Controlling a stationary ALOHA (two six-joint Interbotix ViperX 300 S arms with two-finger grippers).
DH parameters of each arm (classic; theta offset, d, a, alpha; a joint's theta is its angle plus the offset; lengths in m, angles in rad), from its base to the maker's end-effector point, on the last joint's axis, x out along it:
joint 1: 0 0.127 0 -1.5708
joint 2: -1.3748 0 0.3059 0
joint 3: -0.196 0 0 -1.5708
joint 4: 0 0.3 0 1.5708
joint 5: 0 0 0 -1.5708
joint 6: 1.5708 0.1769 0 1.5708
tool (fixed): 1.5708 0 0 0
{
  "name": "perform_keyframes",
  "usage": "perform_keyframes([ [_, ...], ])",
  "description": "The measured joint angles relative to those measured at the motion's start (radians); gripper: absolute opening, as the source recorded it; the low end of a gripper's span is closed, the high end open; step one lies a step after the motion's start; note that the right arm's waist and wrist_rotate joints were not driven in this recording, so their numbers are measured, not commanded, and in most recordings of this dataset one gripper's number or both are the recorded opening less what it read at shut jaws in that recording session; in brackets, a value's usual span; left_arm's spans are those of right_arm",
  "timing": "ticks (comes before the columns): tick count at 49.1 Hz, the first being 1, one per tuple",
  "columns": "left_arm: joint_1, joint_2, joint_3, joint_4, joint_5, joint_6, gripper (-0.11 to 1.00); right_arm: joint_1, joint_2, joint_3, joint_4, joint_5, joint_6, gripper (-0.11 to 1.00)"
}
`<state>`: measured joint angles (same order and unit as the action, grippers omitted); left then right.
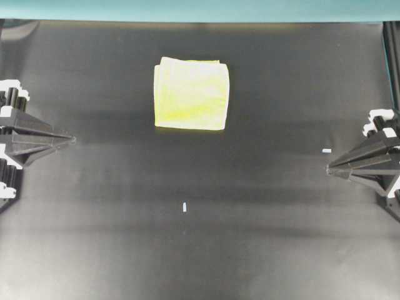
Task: Push a yellow cloth with the left arm to wipe the desk.
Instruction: 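Move the left gripper right toward the folded yellow cloth, then lower the left gripper onto the yellow cloth and press down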
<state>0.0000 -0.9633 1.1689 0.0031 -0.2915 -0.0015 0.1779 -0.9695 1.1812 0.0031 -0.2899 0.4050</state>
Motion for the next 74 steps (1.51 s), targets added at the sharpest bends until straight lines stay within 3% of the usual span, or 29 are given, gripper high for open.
perform_keyframes([
  [3,0.002,0.005,0.000,0.006,0.005,-0.003,0.06,0.000,0.000,0.000,-0.002,0.000,0.000,0.01],
  [6,0.002,0.037,-0.003,0.026,0.014,-0.008,0.00,0.000,-0.002,0.000,-0.002,0.011,-0.002,0.00],
  [15,0.055,0.184,-0.067,0.037,0.017,-0.008,0.00,0.000,-0.003,0.000,-0.002,0.127,0.000,0.00],
  [33,0.215,0.647,-0.314,0.037,-0.032,-0.008,0.02,0.000,-0.005,0.000,-0.002,0.296,0.000,0.00],
  [37,0.244,0.755,-0.387,0.037,-0.032,-0.008,0.12,0.000,-0.005,0.000,0.000,0.298,-0.002,0.00],
  [46,0.319,0.953,-0.518,0.037,0.034,-0.017,0.67,0.000,-0.009,0.000,0.000,0.299,-0.002,0.00],
  [51,0.354,1.028,-0.571,0.037,0.080,-0.031,0.87,0.000,-0.015,0.000,0.000,0.301,-0.002,0.00],
  [65,0.446,1.189,-0.637,0.037,0.104,-0.063,0.88,0.000,-0.018,0.000,-0.002,0.307,-0.002,0.00],
  [74,0.448,1.267,-0.638,0.037,0.117,-0.061,0.88,0.000,-0.025,0.000,0.000,0.314,0.000,0.00],
])
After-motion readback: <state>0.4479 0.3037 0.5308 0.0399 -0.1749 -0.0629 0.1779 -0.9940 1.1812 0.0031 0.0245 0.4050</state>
